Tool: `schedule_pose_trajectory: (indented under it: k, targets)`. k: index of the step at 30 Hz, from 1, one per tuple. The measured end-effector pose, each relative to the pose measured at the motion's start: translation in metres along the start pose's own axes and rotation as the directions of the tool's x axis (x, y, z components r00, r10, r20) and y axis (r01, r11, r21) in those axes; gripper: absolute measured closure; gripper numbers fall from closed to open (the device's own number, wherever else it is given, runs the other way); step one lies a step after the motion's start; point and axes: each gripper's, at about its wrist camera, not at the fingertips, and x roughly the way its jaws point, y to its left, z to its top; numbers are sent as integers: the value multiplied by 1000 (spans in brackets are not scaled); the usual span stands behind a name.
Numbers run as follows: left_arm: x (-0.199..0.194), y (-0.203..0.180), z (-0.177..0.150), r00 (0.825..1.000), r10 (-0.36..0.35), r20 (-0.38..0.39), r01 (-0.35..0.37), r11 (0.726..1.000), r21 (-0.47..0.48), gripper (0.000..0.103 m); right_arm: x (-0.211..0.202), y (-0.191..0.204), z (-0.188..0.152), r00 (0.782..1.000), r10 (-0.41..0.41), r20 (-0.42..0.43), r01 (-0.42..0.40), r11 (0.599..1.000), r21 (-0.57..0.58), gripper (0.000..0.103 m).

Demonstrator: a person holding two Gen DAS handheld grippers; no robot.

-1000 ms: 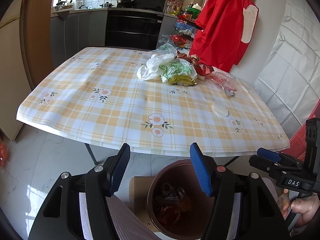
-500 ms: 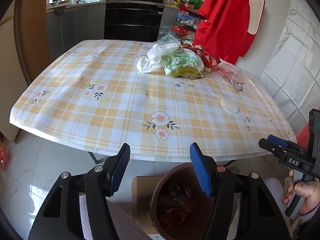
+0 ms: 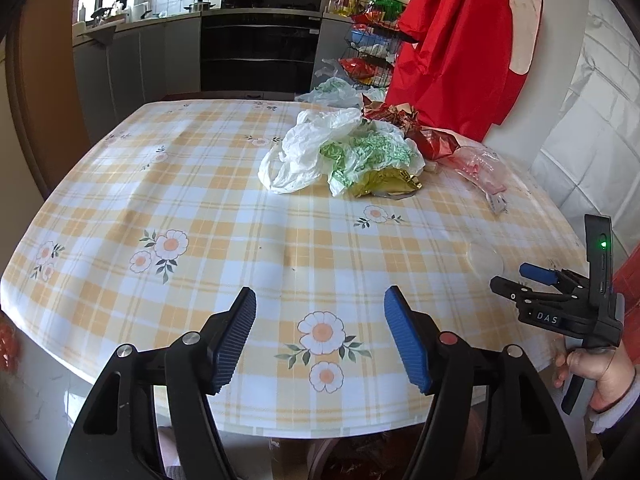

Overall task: Collect trash
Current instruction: 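Reach the right tool to the white round lid and close on it, then grasp the white and green plastic bags with the left tool while the right tool holds the lid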

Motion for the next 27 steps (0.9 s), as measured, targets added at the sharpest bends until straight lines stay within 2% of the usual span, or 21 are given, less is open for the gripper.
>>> schedule_pose_trajectory:
  k: [5, 8, 11, 17, 23, 27]
  targets:
    - [23, -3, 7, 1000, -11, -21, 12, 1000, 8, 36, 20, 2, 11, 1000, -15, -17, 15, 999, -36, 25]
    - [33, -6, 14, 1000, -20, -23, 21, 1000, 23, 30, 29, -2, 13, 999, -13, -33, 12, 1000, -27, 28]
    - [42, -9, 23, 1000, -20, -14, 20, 999, 47, 24, 29, -2, 13, 1000, -1, -6, 1, 999, -44, 37]
    - [62, -8, 45, 1000, -25, -10, 25, 998, 51, 22, 25, -6, 11, 999, 28, 44, -26, 999, -37, 37]
    - [84, -10, 72, 1000, -6, 11, 5, 998, 66, 16, 21, -17, 10, 996, 44, 81, -45, 999, 11, 37]
    - [99, -4, 95, 999, 9, 40, -11, 999, 37, 11, 18, -18, 9, 994, 59, 92, -61, 998, 20, 37]
